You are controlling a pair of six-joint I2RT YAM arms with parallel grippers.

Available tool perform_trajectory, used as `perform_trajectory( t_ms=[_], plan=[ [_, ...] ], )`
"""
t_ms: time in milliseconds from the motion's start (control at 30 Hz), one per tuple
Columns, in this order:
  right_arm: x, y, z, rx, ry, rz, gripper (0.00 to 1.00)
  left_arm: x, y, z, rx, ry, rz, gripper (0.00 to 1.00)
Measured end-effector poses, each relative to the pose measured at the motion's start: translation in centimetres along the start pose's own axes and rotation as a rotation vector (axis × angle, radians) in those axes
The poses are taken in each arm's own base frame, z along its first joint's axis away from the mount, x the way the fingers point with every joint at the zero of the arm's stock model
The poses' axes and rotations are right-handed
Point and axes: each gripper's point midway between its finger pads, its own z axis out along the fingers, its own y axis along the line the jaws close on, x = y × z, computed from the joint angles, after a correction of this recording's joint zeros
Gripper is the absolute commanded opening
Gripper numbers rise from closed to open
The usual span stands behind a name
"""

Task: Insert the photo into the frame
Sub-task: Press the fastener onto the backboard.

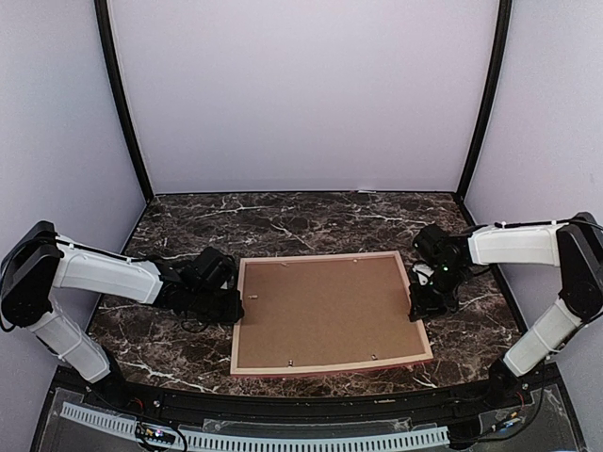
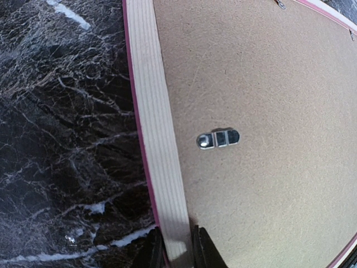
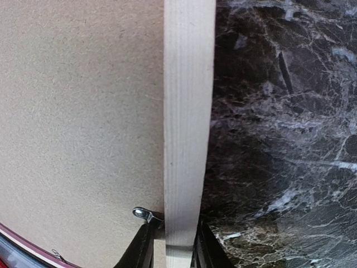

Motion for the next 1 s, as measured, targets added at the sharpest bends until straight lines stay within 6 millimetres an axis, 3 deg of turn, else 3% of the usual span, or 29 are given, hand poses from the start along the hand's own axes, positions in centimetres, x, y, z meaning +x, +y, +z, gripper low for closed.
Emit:
perform_trajectory(
  t_ms=[500, 567, 767, 1000],
  plan=[
    [-0.1, -0.3, -0.1, -0.016, 0.02, 0.009, 0.19, 0.0, 0.0, 0.0, -0.001, 0.0, 0.0, 0.17],
    [-0.1, -0.3, -0.1, -0.021, 0.021, 0.013, 0.22, 0.0, 0.0, 0.0, 0.0, 0.0, 0.0, 0.17],
    [-0.4, -0.3, -0.1, -0.051, 0.015, 0.031, 0.44, 0.0, 0.0, 0.0, -0.002, -0.002, 0.0, 0.2],
    [-2.4, -0.1, -0.2, -0.081, -0.056, 0.047, 0.47, 0.0, 0.0, 0.0, -0.002, -0.001, 0.024, 0.24]
  ],
)
